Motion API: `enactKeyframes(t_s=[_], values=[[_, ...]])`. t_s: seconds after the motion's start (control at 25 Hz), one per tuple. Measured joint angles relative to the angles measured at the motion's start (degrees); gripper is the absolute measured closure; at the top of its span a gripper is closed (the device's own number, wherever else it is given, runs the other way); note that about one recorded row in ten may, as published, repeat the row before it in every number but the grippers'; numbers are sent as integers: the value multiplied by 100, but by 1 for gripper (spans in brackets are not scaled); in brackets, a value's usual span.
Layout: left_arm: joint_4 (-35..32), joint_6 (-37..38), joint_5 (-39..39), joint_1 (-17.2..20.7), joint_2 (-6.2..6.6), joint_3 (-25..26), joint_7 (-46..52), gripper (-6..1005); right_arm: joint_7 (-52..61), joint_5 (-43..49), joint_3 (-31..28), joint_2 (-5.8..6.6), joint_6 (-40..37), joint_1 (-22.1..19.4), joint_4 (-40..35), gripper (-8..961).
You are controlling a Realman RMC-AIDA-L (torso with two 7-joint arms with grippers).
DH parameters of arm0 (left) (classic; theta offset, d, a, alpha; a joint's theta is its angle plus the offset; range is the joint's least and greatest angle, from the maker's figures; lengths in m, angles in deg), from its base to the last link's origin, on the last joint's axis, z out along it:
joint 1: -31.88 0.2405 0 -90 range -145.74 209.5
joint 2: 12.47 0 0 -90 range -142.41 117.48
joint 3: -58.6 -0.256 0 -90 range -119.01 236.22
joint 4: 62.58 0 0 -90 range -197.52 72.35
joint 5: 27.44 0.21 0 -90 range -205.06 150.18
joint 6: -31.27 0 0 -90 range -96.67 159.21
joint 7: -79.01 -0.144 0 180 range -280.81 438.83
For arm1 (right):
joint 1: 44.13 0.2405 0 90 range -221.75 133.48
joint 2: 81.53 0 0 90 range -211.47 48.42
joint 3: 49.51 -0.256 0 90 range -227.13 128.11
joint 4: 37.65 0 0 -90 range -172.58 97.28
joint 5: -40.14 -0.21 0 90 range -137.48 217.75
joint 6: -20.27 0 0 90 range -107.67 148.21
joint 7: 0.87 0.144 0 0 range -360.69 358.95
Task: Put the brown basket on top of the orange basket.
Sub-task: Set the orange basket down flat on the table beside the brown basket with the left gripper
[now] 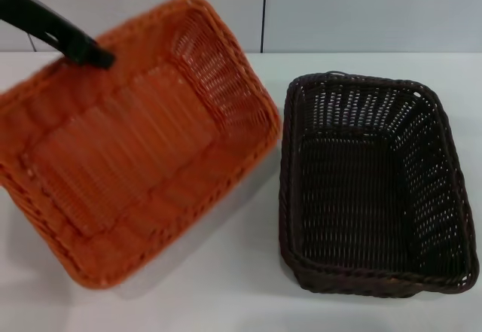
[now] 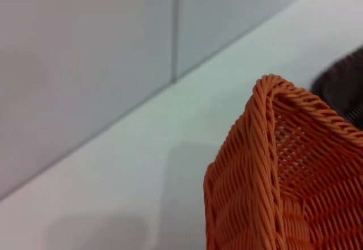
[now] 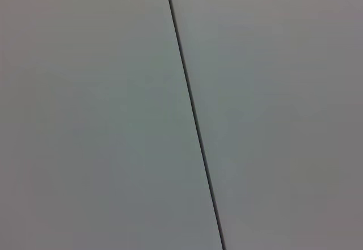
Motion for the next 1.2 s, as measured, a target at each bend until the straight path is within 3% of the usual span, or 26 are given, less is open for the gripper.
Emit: enactKeyframes(t_s=[0.04,0.08,0.28,0.36,0.56,0.88,1.2], values=[[0,0,0,0,0,0,0,829,0,0,0,0,0,0,0,397],[298,-82,18,-36,-88,-114,-112,829,0,0,1,0,0,5,3,397],[1036,-421,47,-173,-279,-464,-302,829,0,0,0,0,-1,10,9,397],[1135,-462,47,-209,-311,-502,-331,829,0,0,0,0,-1,10,9,397],[1399,-659,43,-426,-547,-700,-565,829,0,0,1,0,68,10,9,397],[2076,-1162,-262,-854,-608,-1138,-952,830,0,0,9,-17,136,-47,21,397],[2136,-1303,-741,-883,-625,-1525,-1205,797,0,0,3,-20,140,-109,38,397]])
